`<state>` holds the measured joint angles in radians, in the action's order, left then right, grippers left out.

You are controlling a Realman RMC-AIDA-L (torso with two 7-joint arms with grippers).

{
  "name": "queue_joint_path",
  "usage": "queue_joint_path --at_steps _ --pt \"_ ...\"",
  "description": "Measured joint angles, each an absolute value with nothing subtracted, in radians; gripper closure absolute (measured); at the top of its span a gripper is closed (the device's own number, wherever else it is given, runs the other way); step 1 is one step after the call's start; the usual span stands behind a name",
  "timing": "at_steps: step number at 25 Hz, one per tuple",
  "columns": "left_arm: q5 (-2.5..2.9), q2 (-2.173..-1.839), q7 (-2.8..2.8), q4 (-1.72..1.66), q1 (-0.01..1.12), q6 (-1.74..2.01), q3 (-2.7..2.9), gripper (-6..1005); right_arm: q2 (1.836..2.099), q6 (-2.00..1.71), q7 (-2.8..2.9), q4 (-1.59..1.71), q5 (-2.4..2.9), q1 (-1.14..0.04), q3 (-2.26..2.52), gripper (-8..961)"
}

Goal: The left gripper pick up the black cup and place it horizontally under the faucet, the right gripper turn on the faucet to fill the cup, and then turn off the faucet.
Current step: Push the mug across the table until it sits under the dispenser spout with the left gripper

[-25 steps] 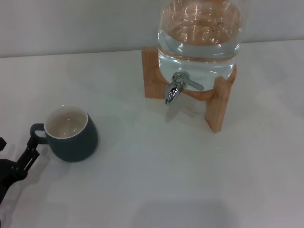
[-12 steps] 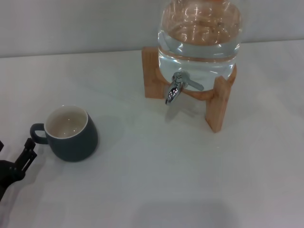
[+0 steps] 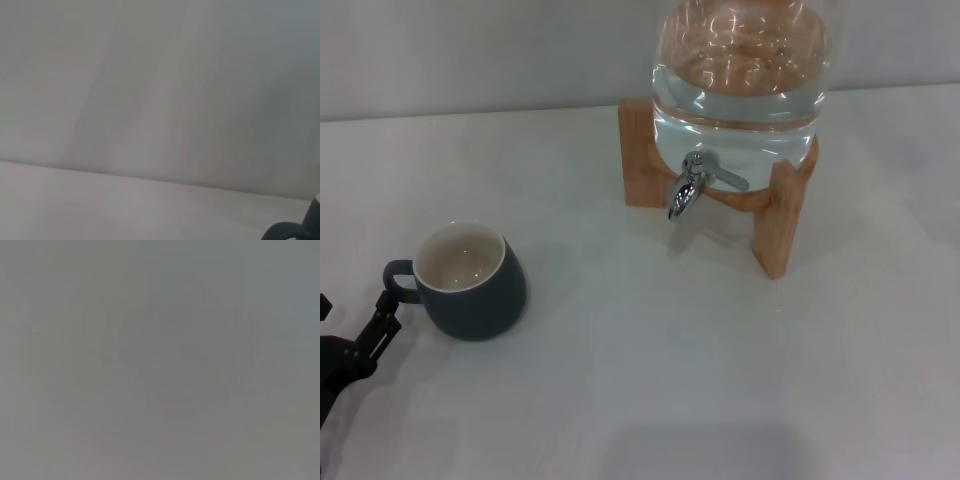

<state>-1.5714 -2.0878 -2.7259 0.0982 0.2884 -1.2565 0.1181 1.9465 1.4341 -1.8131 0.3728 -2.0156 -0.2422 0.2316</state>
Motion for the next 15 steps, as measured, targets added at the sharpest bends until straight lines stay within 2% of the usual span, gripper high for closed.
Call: queue_joint_path --at_steps 15 --pt "-1.572 -2.089 -2.726 0.099 0.296 -1.222 0.118 170 1.947 1.434 -1.813 0.371 -2.016 -0.244 0.232 110"
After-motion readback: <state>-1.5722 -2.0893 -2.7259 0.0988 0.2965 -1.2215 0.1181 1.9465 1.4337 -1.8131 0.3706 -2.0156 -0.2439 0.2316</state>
